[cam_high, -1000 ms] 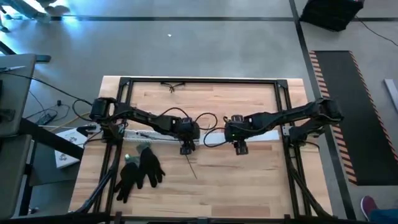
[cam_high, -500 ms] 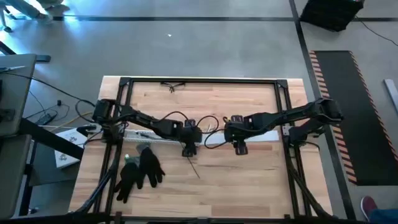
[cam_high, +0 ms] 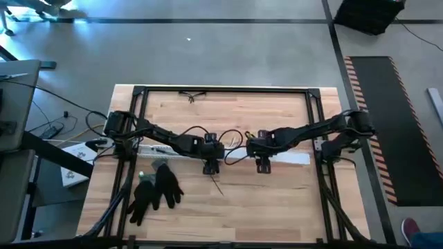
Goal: Ziptie cables
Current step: Close the white cable duct
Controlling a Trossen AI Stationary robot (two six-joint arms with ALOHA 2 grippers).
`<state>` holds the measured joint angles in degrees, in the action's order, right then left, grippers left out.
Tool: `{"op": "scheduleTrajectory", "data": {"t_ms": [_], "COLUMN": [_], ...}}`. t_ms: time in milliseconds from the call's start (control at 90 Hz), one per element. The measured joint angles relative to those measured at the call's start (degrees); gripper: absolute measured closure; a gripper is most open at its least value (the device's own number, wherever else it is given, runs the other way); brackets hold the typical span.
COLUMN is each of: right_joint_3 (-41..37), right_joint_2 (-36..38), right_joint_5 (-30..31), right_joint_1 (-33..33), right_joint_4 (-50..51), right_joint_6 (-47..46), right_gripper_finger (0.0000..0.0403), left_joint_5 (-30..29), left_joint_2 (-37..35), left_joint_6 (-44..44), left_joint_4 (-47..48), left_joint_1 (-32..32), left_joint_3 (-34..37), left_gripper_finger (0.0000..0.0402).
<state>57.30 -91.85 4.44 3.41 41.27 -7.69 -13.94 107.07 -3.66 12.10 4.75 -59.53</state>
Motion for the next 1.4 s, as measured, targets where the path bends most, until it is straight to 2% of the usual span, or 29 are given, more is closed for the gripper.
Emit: {"op": "scheduleTrajectory", "data": {"t_ms": [144, 567, 878, 1078, 1200, 1400], "right_joint_3": [0.0, 0.0, 3.2, 3.4, 3.4, 3.4], "right_joint_2": [-0.5, -4.8, -4.0, -4.0, -4.0, -3.9], "right_joint_5": [-4.3, -4.8, -0.5, -0.2, -0.2, -0.1], "right_joint_1": [-0.6, -0.4, 0.9, 0.8, 0.8, 0.8], "right_joint_4": [-1.1, -1.7, 3.4, 4.4, 4.4, 4.5], "right_joint_6": [0.6, 2.5, 3.9, 5.1, 5.1, 5.1], "right_gripper_finger": [0.0195, 0.0195, 0.0195, 0.0195, 0.0195, 0.0195], "left_joint_5": [-0.3, -0.3, 1.2, 1.8, 4.4, 4.8], "left_joint_2": [0.0, 0.0, -0.2, -0.2, -0.3, -0.4], "left_joint_6": [0.0, 0.0, 0.3, 0.9, 0.1, 0.4], "left_joint_4": [0.0, -0.3, -0.3, 0.0, 0.0, 0.1], "left_joint_1": [0.0, 0.0, 0.1, 0.1, 0.0, -0.4], "left_joint_3": [0.0, 0.0, 0.0, 0.0, 0.0, 0.0], "left_gripper_finger": [0.0152, 0.0152, 0.0158, 0.0158, 0.0144, 0.0121]}}
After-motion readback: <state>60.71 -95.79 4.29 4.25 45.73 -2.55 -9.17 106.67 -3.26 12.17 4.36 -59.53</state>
